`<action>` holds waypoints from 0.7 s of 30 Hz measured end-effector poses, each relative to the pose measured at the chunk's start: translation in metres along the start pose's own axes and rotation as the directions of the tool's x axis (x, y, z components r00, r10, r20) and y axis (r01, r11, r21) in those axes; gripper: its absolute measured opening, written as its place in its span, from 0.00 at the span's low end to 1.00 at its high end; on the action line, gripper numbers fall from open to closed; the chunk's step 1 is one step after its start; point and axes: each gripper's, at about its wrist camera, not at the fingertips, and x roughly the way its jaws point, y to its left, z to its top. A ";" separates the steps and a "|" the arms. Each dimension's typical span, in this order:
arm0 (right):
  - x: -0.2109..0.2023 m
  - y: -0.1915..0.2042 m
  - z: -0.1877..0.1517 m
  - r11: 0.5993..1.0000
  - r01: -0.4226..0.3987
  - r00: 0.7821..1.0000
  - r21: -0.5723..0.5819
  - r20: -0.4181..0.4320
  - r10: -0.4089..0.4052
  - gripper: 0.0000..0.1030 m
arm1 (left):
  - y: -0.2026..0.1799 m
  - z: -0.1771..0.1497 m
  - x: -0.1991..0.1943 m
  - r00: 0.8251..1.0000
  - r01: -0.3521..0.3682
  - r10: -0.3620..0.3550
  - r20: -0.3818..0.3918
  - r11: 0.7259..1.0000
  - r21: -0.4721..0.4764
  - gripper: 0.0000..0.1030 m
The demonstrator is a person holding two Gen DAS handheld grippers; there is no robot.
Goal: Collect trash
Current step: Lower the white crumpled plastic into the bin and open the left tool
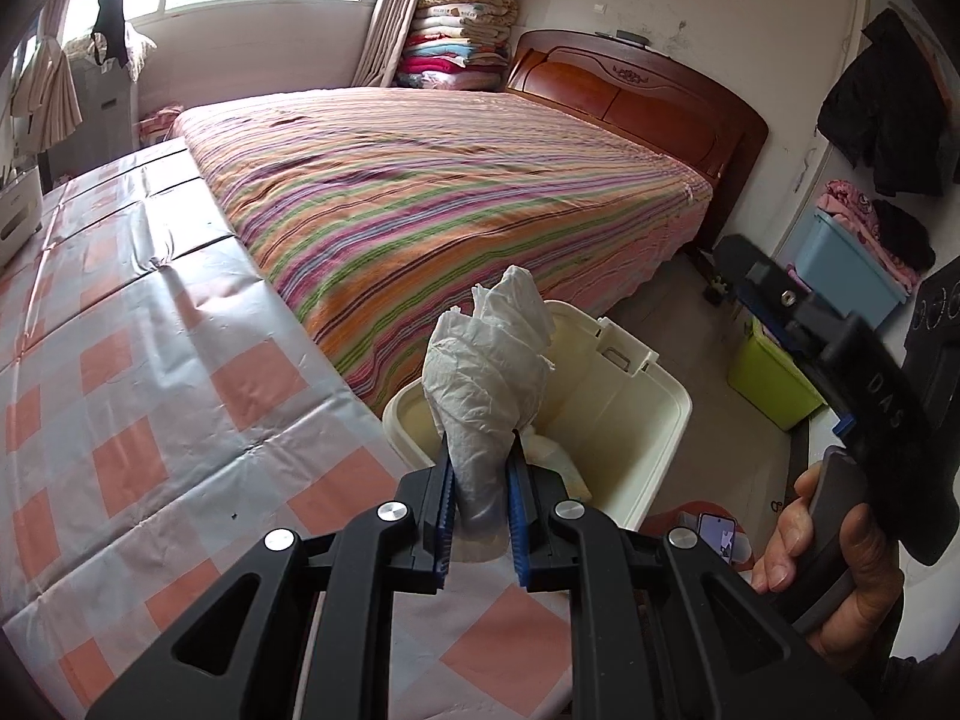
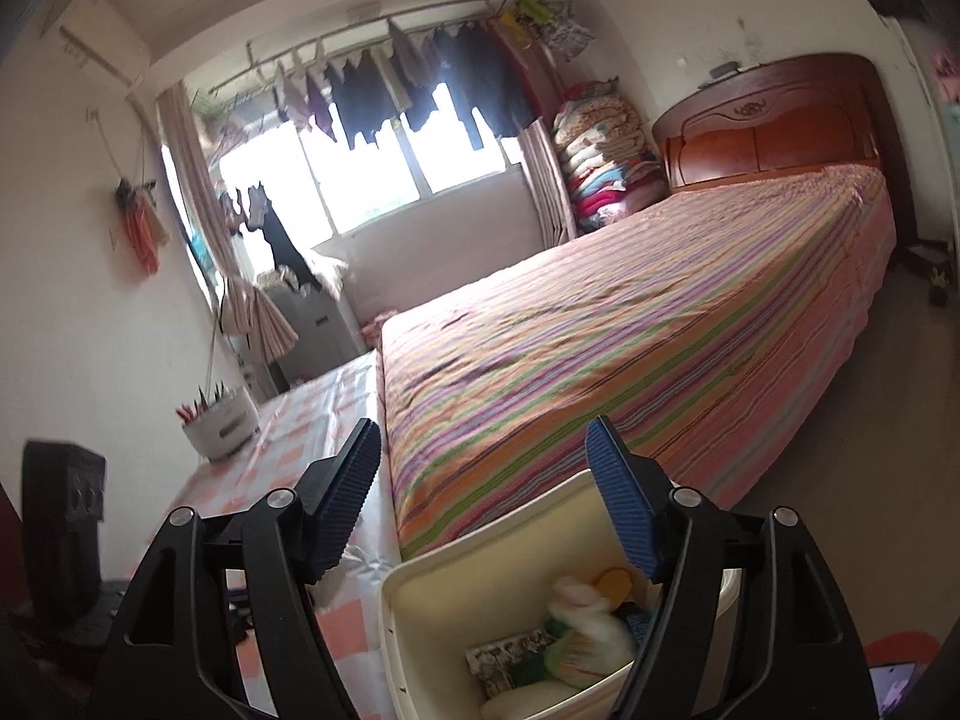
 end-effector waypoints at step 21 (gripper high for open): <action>-0.011 -0.030 0.005 0.992 -0.036 0.998 0.121 0.048 0.030 0.73 | -0.047 0.013 0.049 0.994 0.072 -0.067 -0.084 0.996 0.048 0.47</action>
